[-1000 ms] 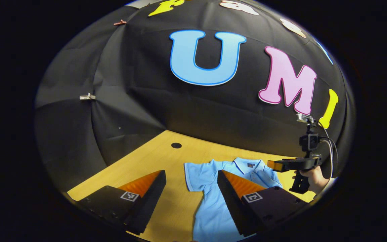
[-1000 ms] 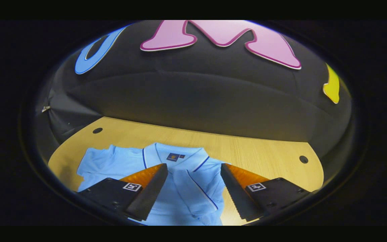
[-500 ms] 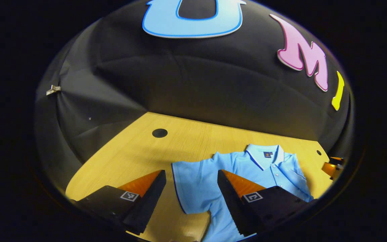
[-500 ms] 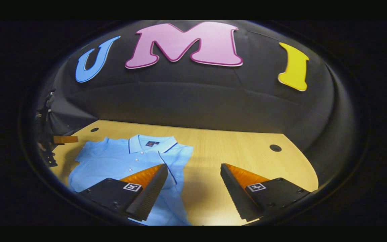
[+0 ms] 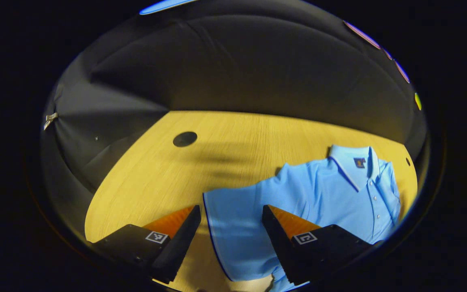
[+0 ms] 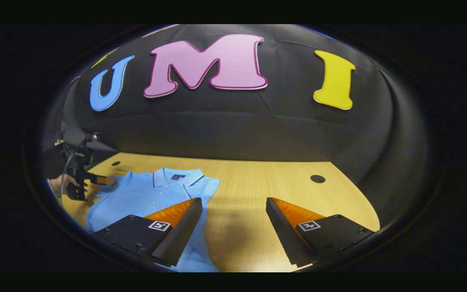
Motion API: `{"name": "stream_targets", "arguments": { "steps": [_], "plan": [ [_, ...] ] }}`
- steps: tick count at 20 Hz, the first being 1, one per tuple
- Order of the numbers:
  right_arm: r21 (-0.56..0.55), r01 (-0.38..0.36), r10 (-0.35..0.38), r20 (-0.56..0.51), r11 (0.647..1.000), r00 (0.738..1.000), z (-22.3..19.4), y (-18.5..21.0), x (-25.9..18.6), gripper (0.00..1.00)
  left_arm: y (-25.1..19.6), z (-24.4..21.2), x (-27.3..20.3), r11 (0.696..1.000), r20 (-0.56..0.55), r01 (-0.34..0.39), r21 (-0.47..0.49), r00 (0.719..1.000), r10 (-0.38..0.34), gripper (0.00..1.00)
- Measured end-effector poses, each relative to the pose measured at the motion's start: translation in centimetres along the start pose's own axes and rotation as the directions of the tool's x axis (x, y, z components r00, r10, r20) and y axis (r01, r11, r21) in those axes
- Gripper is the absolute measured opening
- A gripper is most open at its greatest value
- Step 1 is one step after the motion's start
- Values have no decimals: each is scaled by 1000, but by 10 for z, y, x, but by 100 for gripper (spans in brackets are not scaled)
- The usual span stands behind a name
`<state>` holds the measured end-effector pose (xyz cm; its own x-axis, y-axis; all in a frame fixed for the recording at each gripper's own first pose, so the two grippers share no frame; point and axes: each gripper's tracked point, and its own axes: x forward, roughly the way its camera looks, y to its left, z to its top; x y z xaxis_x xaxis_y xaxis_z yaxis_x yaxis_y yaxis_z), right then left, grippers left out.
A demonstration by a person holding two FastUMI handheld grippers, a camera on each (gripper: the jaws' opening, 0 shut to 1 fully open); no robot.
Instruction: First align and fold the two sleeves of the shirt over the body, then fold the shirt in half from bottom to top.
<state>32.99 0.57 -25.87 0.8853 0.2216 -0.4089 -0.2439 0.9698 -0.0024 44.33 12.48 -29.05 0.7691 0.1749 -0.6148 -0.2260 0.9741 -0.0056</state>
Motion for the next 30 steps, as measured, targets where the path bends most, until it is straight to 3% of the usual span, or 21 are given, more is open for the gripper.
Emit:
{"name": "stream_targets", "arguments": {
  "steps": [1, 4, 8, 10, 11, 14, 18, 21, 25, 27, 28, 30],
  "plan": [
    [2, 4, -4, 3, 1000, 1000, 1, -3, -1, 96, 1, -2, 4, 1000, -17, 3, -4, 1000, -3, 98],
    [13, 6, -5, -21, 1000, 1000, -5, -9, -1, 97, 0, -1, 3, 1000, -10, 17, 1, 1000, -17, 89],
    [70, -31, 33, -21, 997, 999, -2, -9, 2, 98, -9, 3, 2, 998, 21, 42, -47, 999, -41, 28],
    [67, -35, 36, -23, 997, 999, -3, -11, 5, 98, -11, 4, 4, 998, 30, 35, -56, 999, -33, 9],
    [67, -38, 40, -28, 997, 999, -5, -11, 7, 98, -11, 4, 5, 999, 31, 24, -44, 999, -22, 7],
    [54, -40, 42, -45, 998, 998, -11, -17, 8, 93, -15, 10, -2, 1000, 39, -27, -2, 999, 27, 6],
    [25, -20, 21, -47, 999, 999, -15, -32, 4, 97, -44, 34, -24, 997, 107, -54, 47, 993, 48, 6],
    [41, -2, 4, -55, 999, 998, -20, -43, -3, 93, -92, 48, -44, 997, 124, 0, 75, 992, -9, 6],
    [43, 32, -29, -55, 999, 998, -29, -57, -21, 97, -170, 41, -59, 987, 111, 114, 110, 986, -126, 6],
    [44, 36, -34, -58, 998, 998, -34, -58, -31, 97, -197, 35, -59, 982, 124, 167, 84, 976, -177, 6],
    [39, 40, -38, -59, 998, 998, -37, -60, -39, 97, -207, 38, -61, 978, 143, 203, 51, 968, -208, 8],
    [22, 55, -54, -55, 998, 997, -43, -63, -53, 97, -206, 42, -73, 972, 201, 233, 19, 952, -232, 43]
  ]
}}
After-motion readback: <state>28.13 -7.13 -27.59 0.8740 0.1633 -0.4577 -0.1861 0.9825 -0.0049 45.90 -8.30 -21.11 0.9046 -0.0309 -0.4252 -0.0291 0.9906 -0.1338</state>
